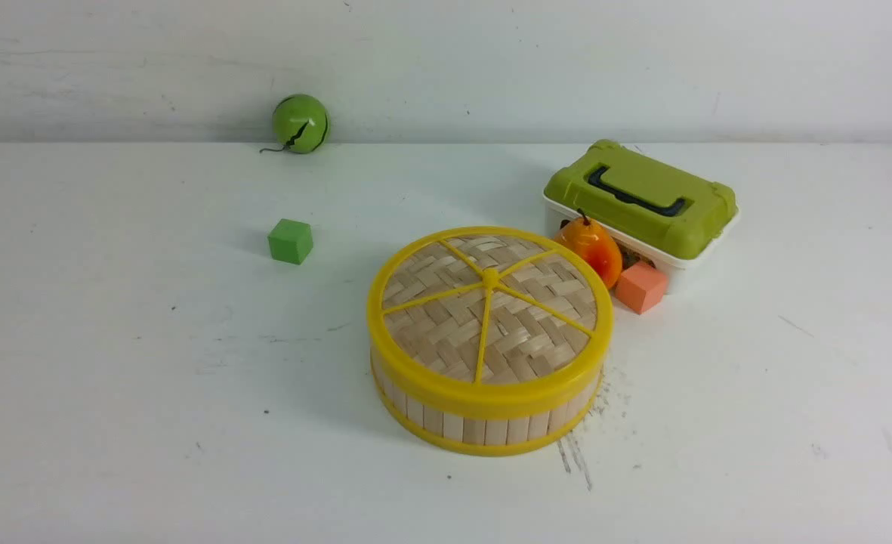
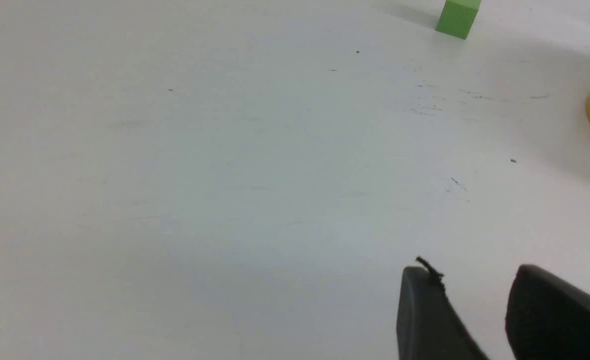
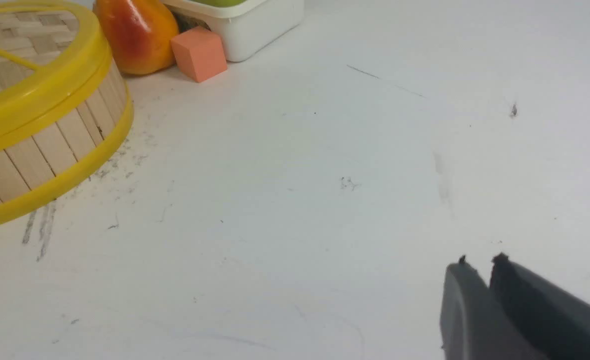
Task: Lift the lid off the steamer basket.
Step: Use the right arm to lift the lid of the steamer
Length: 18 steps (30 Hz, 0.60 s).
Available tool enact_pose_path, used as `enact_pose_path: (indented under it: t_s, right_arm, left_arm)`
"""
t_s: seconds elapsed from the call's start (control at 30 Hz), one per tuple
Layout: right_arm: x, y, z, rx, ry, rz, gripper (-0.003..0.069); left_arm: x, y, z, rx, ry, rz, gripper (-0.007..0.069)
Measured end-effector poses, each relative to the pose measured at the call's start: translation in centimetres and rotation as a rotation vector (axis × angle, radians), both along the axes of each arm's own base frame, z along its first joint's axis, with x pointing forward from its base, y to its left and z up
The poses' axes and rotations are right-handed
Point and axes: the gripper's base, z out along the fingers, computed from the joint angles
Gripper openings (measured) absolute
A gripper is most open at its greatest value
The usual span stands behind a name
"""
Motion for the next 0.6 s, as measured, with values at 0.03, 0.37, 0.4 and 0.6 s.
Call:
enact_pose_path:
  t_s: [0.03, 0.37, 0.4, 0.6]
  right_arm:
    - [0.00, 0.00, 0.00, 0.000, 0.000, 0.000, 0.0074]
    - [0.00, 0.00, 0.00, 0.000, 0.000, 0.000, 0.0085]
    - [0.00, 0.00, 0.00, 0.000, 0.000, 0.000, 0.0087]
    - [0.00, 0.00, 0.00, 0.000, 0.000, 0.000, 0.0094]
  left_arm:
    - [0.00, 0.00, 0.00, 0.000, 0.000, 0.000, 0.0239]
    - [0.00, 0.00, 0.00, 0.000, 0.000, 0.000, 0.0239]
    - [0.00, 0.00, 0.00, 0.000, 0.000, 0.000, 0.0239]
    - [0.00, 0.00, 0.00, 0.000, 0.000, 0.000, 0.0239]
